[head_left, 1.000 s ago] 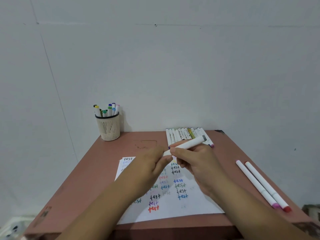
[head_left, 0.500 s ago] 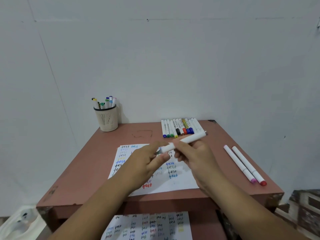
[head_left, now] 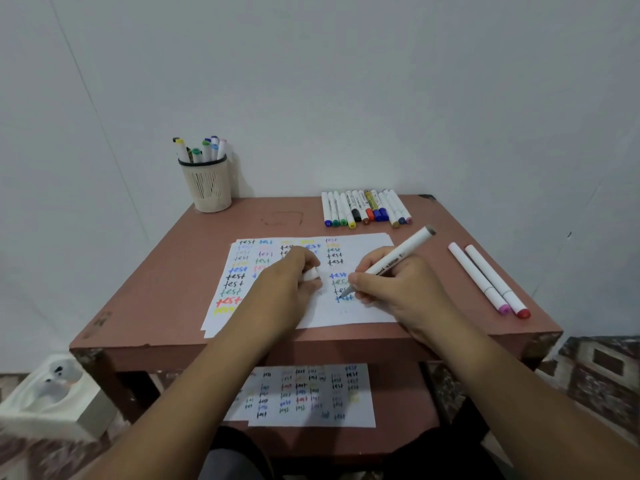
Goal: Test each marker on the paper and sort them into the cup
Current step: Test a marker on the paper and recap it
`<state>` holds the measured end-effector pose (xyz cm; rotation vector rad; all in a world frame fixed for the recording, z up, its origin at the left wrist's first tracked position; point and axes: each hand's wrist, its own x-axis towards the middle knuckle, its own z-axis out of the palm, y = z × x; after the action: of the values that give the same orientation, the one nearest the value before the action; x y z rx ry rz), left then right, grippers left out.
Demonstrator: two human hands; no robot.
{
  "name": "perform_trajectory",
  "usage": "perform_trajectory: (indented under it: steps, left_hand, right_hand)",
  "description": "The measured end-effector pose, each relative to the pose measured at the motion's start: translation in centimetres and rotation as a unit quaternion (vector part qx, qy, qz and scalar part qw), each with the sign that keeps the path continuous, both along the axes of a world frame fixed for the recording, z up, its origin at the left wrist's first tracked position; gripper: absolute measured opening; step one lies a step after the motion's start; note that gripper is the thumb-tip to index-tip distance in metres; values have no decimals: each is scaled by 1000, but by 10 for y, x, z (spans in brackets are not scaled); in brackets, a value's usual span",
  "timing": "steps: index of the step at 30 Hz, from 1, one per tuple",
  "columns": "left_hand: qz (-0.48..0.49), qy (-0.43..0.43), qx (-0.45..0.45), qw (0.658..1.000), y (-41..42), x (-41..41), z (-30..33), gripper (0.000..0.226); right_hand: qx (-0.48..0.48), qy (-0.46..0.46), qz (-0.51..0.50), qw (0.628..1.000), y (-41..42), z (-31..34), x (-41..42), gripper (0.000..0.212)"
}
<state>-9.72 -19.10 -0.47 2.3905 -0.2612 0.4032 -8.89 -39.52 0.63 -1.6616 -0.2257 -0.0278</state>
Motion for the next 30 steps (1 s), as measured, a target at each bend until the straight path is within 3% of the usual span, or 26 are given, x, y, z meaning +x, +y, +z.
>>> perform_trajectory:
  steps: [10,30]
  left_hand:
    - [-5,-14,25,1000,0,0,2,20]
    - [-4,-3,6,1000,2,-2,1,18]
  right_hand:
    - [-143,-45,-8,989,3,-1,-5,13]
    - [-138,-47,-34,989,3,2,-7,16]
